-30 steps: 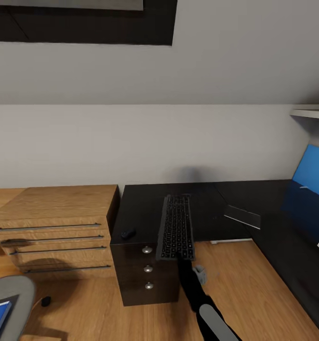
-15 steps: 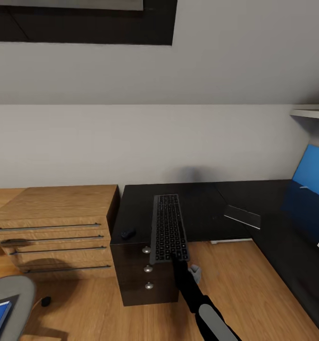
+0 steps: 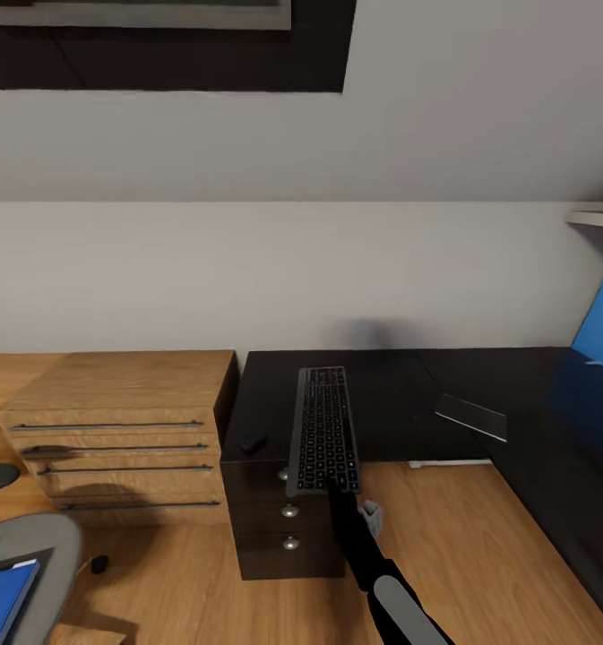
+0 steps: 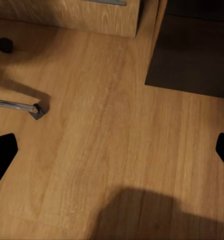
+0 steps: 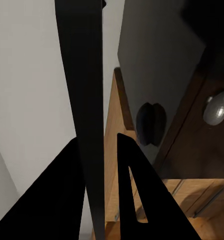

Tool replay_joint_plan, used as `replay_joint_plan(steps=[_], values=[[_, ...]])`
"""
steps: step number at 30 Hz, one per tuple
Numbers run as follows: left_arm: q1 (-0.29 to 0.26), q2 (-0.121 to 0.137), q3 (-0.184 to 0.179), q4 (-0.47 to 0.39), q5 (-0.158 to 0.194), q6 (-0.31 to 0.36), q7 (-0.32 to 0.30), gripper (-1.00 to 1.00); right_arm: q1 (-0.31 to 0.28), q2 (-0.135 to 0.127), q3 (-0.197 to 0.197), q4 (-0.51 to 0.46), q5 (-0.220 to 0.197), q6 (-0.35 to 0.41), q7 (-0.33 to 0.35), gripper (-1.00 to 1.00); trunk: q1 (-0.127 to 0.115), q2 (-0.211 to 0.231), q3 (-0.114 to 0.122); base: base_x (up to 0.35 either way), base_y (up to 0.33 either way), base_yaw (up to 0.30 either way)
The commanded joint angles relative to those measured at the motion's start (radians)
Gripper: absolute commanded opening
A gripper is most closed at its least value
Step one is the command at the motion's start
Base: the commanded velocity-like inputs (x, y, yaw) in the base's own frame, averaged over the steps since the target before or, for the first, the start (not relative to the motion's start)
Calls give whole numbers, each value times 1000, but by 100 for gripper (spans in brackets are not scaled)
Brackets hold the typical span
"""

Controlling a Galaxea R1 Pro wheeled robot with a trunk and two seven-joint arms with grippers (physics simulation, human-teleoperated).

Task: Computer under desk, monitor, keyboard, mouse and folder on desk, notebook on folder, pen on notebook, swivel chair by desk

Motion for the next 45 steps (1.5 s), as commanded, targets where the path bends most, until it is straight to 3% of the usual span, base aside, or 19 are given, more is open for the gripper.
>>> replay_joint_plan(steps=[1,18,22,26,33,41,45], values=[[0,1,-4,-1,11,-4,6,100,-1,-1,3,1,-12,-5,9,-100,0,-1,0,0,0,91],[0,2,-3,-4,11,-5,4,100,-1,-1,2,4,-17,9,2,-100,0,-1,1,63,52,12],[0,1,-3,-23,13,-5,4,100,-1,-1,-1,4,-18,53,3,-100,0,-1,1,6,6,0],[0,-1,-3,-33,14,-5,5,100,-1,-2,-4,4,-19,74,5,-100,15,-29,-12,0,0,0],[0,-1,-3,-34,14,-5,5,100,-1,-6,-4,4,-83,78,4,-100,42,-78,-34,0,0,0],[0,-1,-3,-33,14,-5,5,100,-1,-7,-4,4,-90,78,4,-100,73,-134,-59,0,0,0],[0,-1,-3,-32,13,-4,5,100,-1,-7,-5,4,-89,78,2,-100,73,-134,-59,0,0,0]])
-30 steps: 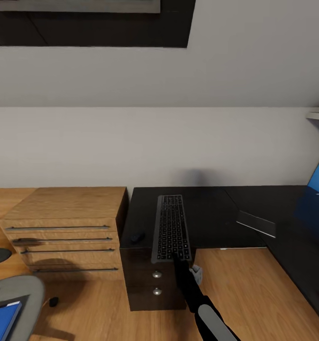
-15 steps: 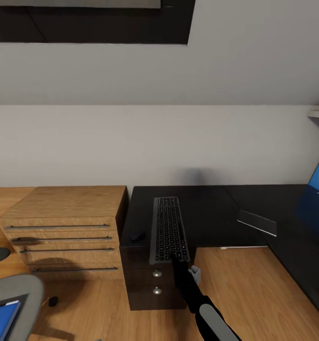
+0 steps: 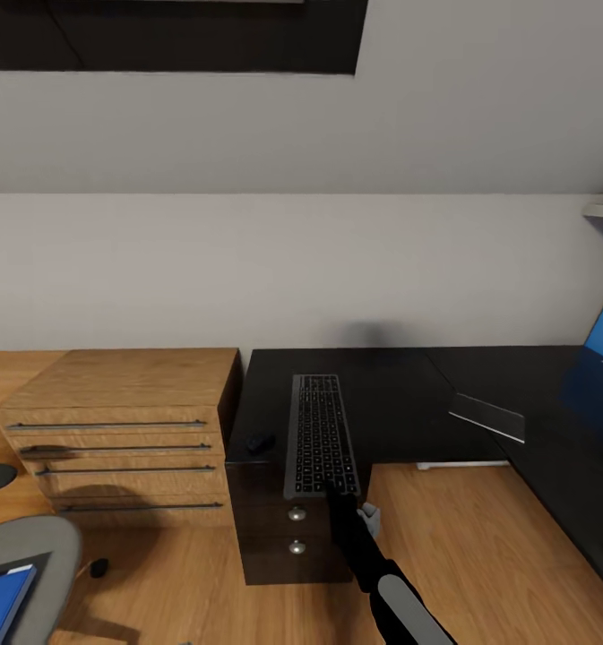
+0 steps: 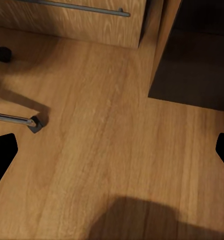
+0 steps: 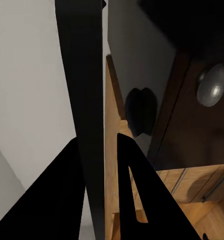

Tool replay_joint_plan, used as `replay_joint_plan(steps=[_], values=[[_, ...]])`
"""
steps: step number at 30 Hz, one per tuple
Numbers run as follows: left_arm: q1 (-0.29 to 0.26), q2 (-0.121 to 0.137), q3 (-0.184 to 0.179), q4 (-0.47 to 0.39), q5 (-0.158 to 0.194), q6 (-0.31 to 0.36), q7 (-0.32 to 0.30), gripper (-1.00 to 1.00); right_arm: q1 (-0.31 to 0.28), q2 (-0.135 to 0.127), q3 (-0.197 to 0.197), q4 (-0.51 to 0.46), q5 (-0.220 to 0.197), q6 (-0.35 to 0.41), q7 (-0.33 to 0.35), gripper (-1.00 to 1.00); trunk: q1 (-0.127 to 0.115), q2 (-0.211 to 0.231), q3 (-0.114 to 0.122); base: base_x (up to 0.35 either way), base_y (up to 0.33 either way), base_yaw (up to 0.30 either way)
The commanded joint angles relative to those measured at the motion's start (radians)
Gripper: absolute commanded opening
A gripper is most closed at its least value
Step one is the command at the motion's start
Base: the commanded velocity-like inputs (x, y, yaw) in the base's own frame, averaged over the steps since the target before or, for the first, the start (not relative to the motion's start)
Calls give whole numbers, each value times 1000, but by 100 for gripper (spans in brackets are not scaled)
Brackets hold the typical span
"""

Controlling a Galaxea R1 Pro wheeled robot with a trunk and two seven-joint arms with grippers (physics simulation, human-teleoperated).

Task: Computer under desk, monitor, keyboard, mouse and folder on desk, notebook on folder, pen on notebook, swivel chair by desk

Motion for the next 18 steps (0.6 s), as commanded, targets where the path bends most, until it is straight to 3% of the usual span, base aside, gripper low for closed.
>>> replay_joint_plan(steps=[1,8,18], values=[[0,1,-3,0,10,-3,5,100,-1,-1,4,1,-12,-5,7,-100,0,0,-1,0,0,0],[0,3,-3,5,10,-3,5,100,-1,-2,3,1,-13,-5,-5,-100,0,0,-1,1,0,0],[0,4,-2,16,10,-4,5,100,-1,-2,3,1,-12,-6,-6,-100,0,0,-1,120,0,0]])
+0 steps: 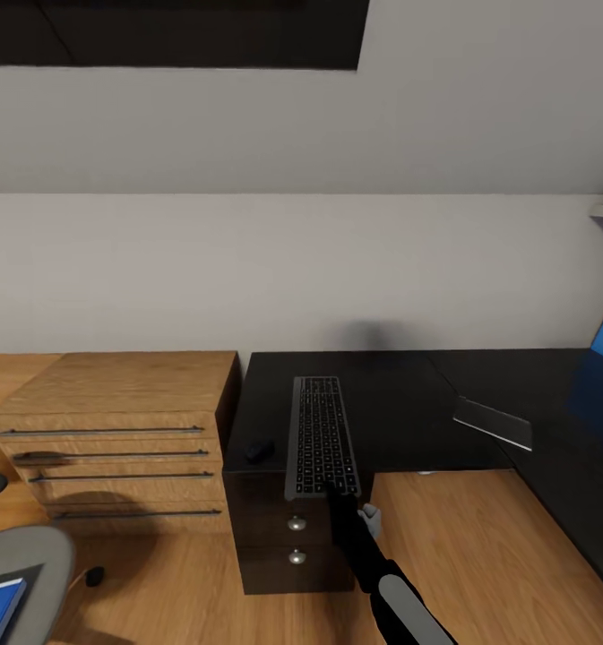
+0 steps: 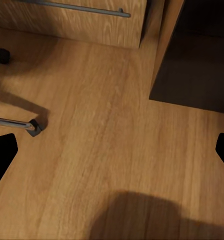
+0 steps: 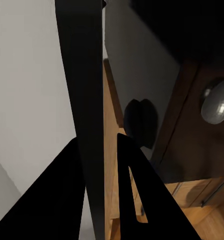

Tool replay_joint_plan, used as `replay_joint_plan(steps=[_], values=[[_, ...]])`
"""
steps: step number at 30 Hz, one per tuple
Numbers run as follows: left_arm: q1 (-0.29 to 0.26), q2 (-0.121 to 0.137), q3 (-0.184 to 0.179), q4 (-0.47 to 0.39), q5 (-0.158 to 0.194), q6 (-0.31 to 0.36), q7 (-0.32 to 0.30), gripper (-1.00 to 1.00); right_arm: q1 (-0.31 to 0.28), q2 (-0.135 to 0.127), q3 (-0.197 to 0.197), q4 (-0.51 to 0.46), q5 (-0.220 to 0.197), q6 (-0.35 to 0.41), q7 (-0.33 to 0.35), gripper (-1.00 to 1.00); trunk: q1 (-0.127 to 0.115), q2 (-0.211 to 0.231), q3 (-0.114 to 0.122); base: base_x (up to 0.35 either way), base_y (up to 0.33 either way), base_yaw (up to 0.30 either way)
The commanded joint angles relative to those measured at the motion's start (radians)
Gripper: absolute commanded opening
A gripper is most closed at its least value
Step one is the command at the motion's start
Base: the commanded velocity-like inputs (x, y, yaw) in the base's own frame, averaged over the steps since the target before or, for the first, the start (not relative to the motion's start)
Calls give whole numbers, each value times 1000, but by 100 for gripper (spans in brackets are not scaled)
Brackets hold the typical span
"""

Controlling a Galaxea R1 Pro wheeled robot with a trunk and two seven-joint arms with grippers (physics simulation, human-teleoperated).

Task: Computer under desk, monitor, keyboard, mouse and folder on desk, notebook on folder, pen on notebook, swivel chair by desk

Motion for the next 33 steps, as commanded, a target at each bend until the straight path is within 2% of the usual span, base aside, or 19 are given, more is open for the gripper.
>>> replay_joint_plan(steps=[1,8,20,21,29,33], values=[[0,1,-3,0,10,-4,6,100,-1,-1,4,1,-12,-5,8,-100,0,0,-1,11,0,0],[0,1,-3,5,10,-4,7,100,-1,-1,4,1,-11,-5,8,-100,0,0,-1,141,0,0],[0,1,-3,6,10,-4,7,100,-1,-1,5,0,-11,-6,0,-100,0,0,-1,12,0,0],[0,1,-3,6,10,-4,7,100,-1,-1,5,0,-11,-6,0,100,0,0,-1,0,0,0],[0,1,-3,6,10,-4,7,100,-1,1,5,0,-8,-9,-1,100,0,0,-1,-13,0,0],[0,1,-3,6,10,-4,7,100,-1,0,5,1,-8,-10,-1,100,0,0,-1,-254,0,0]])
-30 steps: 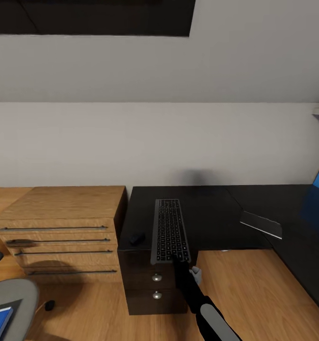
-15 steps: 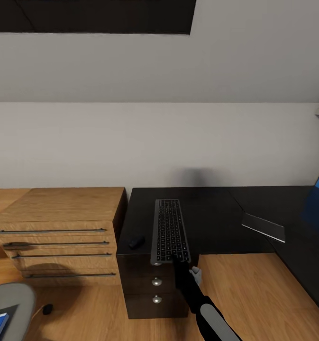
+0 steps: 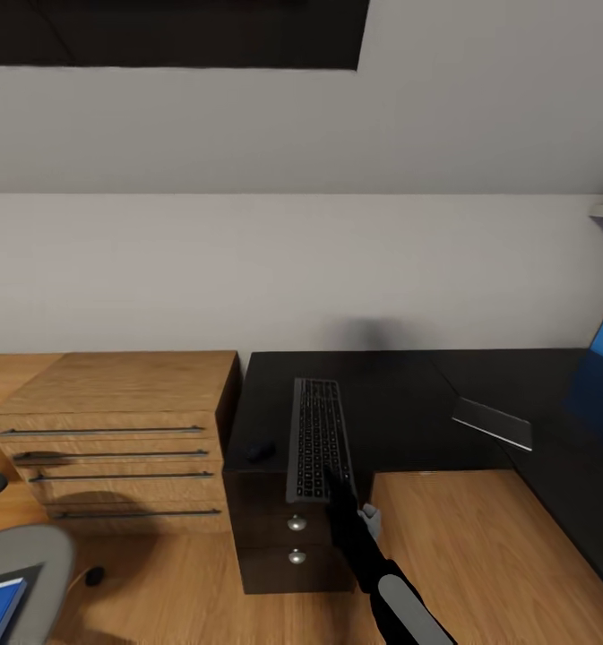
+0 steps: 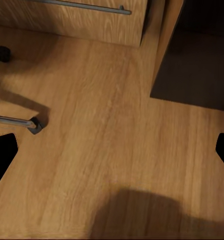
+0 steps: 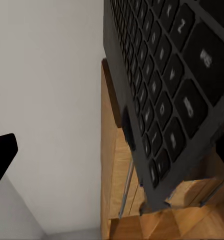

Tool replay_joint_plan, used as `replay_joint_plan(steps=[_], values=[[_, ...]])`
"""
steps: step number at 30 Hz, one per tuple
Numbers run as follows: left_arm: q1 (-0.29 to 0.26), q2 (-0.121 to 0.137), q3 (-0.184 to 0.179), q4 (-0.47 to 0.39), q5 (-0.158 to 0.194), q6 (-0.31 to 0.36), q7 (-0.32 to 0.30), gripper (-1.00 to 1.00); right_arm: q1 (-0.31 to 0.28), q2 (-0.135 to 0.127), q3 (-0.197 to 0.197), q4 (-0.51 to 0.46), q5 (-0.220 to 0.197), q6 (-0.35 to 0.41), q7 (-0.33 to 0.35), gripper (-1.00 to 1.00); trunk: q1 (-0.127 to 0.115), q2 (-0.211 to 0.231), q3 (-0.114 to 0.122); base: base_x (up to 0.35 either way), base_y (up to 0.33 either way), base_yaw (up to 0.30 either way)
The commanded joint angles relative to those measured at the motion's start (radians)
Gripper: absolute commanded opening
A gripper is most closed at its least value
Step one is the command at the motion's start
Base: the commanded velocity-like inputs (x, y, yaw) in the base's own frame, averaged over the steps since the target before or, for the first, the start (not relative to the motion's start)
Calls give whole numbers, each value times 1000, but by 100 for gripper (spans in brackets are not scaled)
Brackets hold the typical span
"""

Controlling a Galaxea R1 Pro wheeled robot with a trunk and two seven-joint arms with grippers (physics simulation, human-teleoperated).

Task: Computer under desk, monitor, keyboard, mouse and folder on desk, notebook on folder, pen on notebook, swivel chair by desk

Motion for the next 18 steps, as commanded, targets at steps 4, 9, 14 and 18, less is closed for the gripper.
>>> replay_joint_plan(steps=[4,9,14,18], values=[[0,1,-3,-1,11,-4,6,100,-1,-1,3,1,-11,-6,4,100,-1,-1,-1,-325,0,0],[0,1,-4,6,11,-3,6,100,-1,-1,0,30,-12,-6,-16,100,-1,-1,-1,-332,0,0],[0,-1,-6,52,11,-2,9,100,-1,-1,-3,42,-10,-7,-20,100,-1,-1,-1,-333,-38,0],[0,-2,-7,67,11,-1,10,100,-1,-2,-4,48,-10,-9,-21,100,-1,-1,-1,-328,-97,0]])
